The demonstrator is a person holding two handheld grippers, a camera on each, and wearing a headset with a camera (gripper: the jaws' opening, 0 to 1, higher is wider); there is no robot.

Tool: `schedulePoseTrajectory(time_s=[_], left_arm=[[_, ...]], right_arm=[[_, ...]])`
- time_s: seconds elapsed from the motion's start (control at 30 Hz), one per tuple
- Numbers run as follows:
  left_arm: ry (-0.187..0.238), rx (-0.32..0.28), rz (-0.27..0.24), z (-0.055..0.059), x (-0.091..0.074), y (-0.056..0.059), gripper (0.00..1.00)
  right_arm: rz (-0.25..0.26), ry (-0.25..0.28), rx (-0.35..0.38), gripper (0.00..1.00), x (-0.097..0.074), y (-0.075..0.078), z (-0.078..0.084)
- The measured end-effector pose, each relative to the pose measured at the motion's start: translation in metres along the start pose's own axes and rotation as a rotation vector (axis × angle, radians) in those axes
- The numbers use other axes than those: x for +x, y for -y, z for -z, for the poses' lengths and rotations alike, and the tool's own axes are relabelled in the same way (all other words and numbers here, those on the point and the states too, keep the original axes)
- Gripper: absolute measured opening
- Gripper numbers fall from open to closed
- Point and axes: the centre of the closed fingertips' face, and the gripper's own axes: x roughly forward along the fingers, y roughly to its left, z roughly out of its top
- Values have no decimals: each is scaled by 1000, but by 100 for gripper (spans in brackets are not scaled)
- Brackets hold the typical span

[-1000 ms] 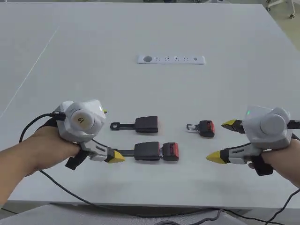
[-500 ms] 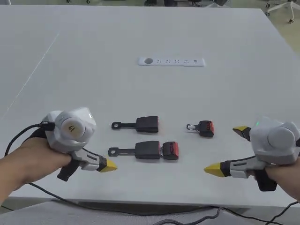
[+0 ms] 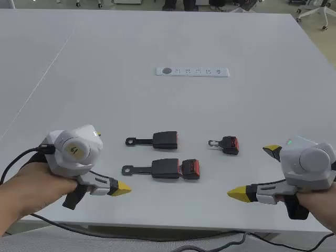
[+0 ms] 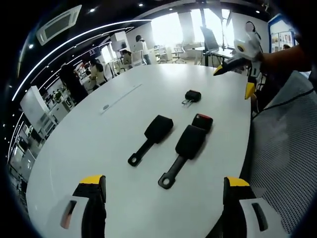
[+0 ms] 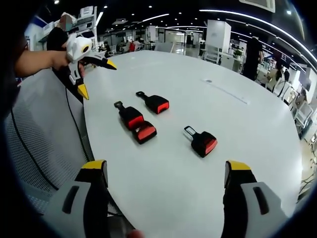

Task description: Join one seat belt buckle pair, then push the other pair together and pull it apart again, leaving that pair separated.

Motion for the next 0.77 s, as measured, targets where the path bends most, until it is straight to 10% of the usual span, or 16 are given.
schedulePoseTrajectory(time_s=[0.77], left_arm=[[5, -85, -9, 15, 0, -4, 100]], right_arm=[[17, 18, 13, 92, -7, 1, -2]])
